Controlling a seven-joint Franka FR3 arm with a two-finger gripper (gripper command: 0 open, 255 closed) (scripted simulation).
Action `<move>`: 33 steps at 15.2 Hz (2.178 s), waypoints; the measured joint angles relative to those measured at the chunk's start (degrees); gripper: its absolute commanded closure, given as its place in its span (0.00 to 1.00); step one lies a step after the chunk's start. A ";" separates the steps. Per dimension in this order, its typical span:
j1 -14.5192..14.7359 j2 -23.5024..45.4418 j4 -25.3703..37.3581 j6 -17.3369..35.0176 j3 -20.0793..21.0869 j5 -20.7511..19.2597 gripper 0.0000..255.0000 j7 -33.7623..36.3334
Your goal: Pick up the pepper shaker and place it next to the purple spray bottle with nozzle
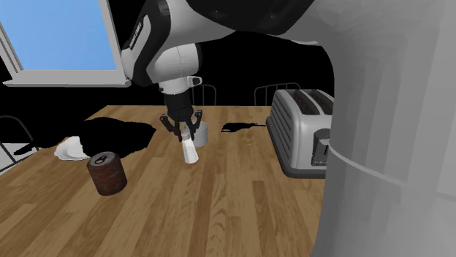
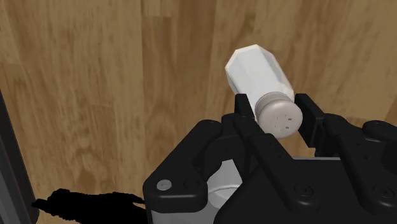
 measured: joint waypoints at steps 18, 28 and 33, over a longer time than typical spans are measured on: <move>-0.05 -3.23 9.74 -12.49 0.73 2.20 1.00 -2.21; 0.39 -3.10 17.76 -20.34 0.92 2.37 1.00 -3.02; 0.76 -2.81 21.79 -24.09 1.04 2.26 1.00 -3.23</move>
